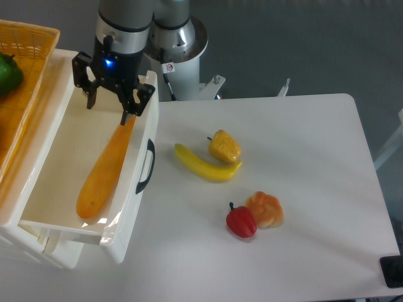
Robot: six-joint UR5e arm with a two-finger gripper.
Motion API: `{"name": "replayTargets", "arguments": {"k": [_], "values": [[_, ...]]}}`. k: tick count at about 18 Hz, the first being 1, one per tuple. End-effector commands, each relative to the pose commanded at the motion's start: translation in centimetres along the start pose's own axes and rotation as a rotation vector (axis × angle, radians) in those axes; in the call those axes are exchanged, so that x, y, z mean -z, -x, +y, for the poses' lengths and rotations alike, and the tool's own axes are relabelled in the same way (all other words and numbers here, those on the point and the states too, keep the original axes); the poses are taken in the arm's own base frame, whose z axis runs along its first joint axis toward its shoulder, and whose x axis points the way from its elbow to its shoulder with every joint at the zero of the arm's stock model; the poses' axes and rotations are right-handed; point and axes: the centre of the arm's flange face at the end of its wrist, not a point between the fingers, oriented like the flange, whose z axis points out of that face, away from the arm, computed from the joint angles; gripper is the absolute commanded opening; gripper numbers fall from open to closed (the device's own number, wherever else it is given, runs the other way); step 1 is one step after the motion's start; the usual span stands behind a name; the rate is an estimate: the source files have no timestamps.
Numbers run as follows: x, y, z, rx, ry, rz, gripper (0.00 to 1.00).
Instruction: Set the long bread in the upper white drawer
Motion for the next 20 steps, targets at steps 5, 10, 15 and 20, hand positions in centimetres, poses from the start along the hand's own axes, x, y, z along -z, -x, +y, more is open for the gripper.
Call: {"name": "replayTargets", "arguments": {"k": [5,10,15,20], "values": [[0.6,3.5,-0.5,-0.012,-0.077,-0.074,1.00],[1.8,7.4,1.1,-0.029,-0.065,-0.149,1.00],[-1.2,10.8,2.4,-0.196,0.150,-0.241,1.00],[-4.7,13.4,1.7,-0.193,0.191,-0.234,1.00]]}}
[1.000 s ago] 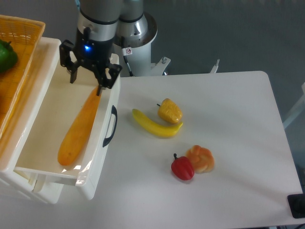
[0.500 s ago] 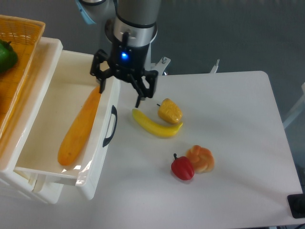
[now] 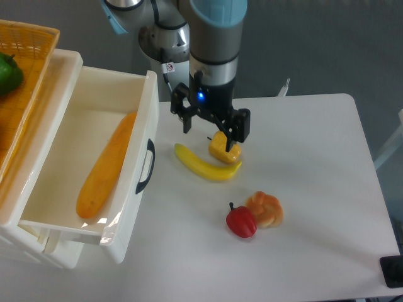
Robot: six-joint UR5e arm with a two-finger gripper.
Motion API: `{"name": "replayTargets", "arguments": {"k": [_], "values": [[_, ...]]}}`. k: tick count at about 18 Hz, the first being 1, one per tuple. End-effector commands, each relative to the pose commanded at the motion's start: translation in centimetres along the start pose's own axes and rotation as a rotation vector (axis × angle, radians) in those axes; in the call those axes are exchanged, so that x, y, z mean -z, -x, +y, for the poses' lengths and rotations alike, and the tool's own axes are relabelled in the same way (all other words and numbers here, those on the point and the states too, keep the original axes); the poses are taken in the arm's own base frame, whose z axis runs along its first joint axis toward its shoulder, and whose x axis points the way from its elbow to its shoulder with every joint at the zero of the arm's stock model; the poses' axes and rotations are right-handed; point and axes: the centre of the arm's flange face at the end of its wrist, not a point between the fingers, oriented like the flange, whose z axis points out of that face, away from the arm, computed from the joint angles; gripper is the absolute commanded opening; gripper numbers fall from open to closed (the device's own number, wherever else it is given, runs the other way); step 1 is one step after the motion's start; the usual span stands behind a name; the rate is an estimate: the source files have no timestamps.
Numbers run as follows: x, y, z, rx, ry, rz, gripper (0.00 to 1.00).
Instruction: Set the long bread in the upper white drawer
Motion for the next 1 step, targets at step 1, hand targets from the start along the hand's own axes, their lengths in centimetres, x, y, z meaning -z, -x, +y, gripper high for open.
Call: {"name": "replayTargets", "arguments": {"k": [1], "values": [[-0.66,0.41,-0.32,-0.002,-0.006,-0.011,1.00]]}}
